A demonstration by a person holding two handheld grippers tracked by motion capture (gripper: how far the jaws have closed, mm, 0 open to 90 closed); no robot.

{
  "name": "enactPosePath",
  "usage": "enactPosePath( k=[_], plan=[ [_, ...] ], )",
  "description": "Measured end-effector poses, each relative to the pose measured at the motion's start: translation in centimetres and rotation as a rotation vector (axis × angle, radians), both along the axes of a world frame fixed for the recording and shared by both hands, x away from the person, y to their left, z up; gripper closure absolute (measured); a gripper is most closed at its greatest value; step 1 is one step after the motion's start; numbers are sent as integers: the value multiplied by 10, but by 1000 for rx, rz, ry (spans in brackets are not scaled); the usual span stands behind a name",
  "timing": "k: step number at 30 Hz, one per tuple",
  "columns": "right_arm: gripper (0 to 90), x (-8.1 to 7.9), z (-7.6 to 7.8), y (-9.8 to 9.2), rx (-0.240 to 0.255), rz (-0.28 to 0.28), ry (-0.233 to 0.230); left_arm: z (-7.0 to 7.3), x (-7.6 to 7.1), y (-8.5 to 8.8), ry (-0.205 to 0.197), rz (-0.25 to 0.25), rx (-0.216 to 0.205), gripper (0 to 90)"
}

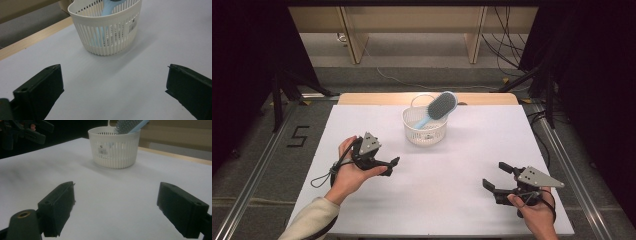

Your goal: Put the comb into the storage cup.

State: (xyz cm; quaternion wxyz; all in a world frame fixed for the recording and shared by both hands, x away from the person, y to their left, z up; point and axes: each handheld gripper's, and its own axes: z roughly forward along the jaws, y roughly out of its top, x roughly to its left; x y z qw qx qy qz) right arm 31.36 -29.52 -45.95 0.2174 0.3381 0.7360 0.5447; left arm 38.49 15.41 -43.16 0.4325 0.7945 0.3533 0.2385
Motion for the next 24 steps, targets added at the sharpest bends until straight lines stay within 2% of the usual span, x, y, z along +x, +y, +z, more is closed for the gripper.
enactPosePath(
  k=[24],
  plan=[
    [154, 0, 0, 0, -2, 3, 2, -9, -20, 13, -5, -32, -4, 4]
  ],
)
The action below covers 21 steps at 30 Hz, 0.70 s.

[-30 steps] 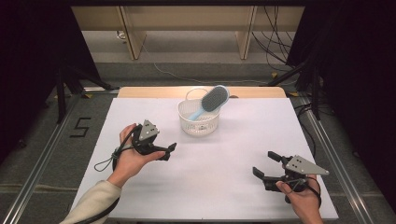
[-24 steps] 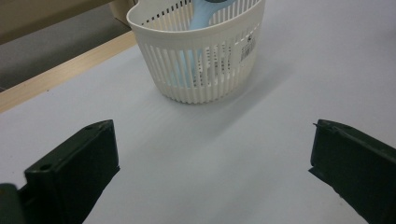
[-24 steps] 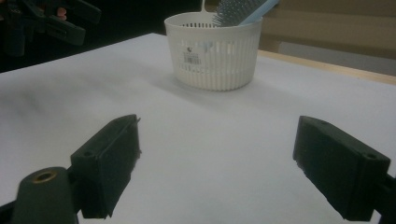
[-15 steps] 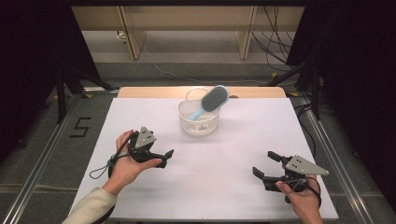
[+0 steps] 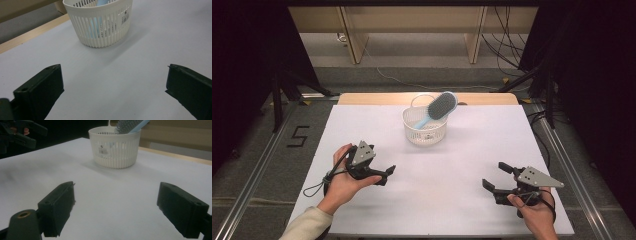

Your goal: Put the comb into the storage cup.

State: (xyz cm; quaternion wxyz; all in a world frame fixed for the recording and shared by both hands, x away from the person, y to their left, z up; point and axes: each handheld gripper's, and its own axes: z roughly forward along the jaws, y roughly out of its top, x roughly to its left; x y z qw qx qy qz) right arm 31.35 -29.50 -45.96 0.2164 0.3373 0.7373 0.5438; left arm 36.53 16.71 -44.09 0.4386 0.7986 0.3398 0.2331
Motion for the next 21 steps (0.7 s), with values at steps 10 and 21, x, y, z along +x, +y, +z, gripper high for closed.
enactPosePath(
  k=[10, 21],
  plan=[
    [154, 0, 0, 0, 3, -1, 2, -5, -5, 9, 5, -9, 5, 5],
    [154, 0, 0, 0, 0, -2, 3, -14, -16, 20, 9, -8, 20, 7]
  ],
)
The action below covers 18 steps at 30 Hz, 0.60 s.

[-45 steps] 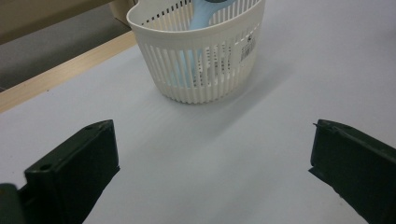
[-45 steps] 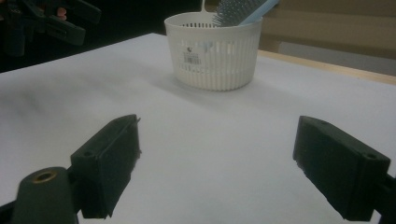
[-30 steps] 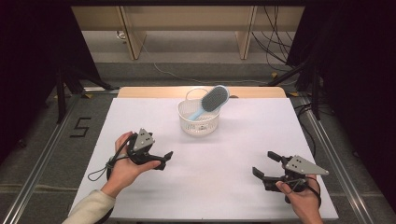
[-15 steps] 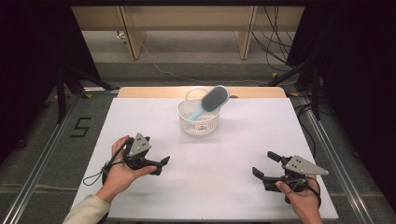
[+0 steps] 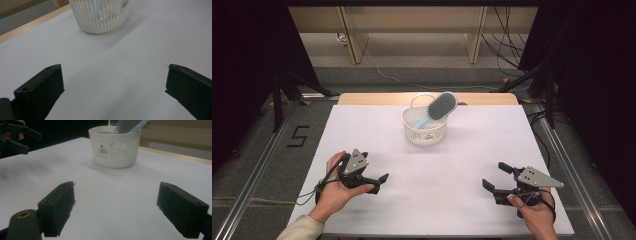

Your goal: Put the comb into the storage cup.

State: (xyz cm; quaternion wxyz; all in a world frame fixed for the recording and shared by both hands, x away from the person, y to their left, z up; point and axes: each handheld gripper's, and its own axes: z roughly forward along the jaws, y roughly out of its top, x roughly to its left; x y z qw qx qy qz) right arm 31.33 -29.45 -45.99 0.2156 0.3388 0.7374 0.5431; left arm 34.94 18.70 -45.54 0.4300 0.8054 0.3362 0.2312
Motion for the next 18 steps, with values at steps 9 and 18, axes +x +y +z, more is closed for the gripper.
enactPosePath(
  k=[9, 18],
  plan=[
    [154, 0, 0, 0, 0, 2, -3, -7, -6, 5, 23, 3, -1, 9],
    [154, 0, 0, -1, -3, 2, -5, -12, -8, -1, 21, -8, 17, 11]
  ],
)
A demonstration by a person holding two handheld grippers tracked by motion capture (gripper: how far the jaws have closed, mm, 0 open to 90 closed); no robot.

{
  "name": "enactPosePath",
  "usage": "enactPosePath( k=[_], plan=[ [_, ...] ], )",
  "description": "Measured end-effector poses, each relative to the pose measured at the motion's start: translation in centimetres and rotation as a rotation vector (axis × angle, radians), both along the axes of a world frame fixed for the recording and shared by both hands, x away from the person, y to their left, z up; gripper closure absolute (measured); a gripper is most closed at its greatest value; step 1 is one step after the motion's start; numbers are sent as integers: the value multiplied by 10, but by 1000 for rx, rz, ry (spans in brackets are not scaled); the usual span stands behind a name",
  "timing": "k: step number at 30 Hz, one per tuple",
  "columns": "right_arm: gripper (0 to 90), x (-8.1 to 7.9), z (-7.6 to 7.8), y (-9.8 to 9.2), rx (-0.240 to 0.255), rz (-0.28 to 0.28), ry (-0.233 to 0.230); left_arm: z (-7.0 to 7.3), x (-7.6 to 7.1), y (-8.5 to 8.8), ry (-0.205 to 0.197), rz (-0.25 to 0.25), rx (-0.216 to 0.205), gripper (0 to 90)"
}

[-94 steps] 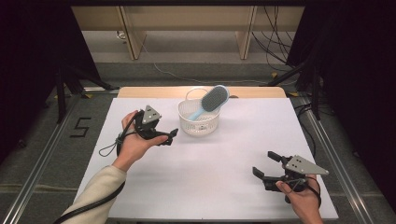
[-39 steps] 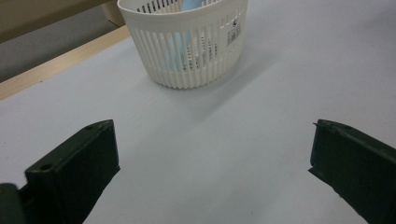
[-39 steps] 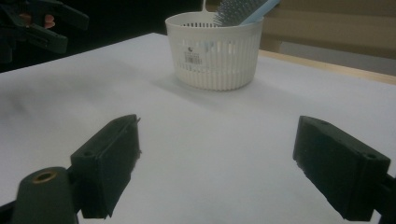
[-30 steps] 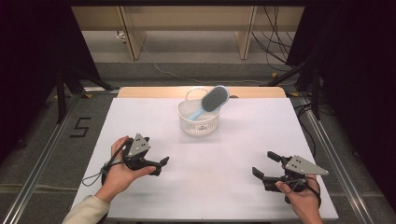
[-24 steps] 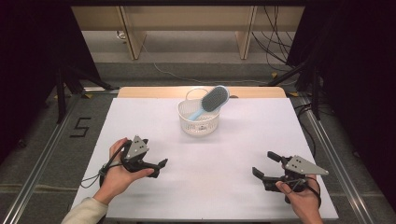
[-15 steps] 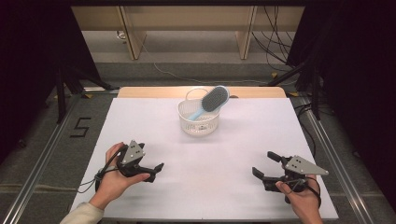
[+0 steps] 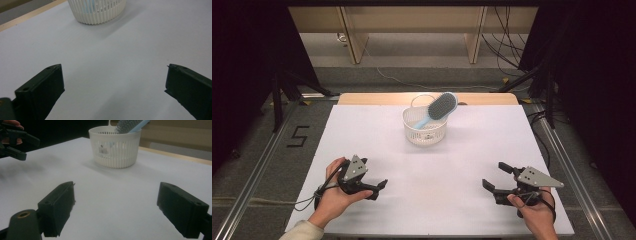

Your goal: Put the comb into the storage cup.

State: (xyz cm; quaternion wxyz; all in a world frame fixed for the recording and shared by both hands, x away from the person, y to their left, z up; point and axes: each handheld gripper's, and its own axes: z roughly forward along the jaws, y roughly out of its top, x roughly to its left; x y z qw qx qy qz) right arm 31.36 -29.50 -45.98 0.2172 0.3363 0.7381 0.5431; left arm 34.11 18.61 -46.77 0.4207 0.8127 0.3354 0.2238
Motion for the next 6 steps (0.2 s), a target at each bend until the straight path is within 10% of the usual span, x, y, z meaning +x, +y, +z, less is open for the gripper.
enactPosePath(
  k=[6],
  plan=[
    [154, 0, 0, 0, 1, -1, -1, -2, 0, -1, -3, 1, 11, 11]
  ],
)
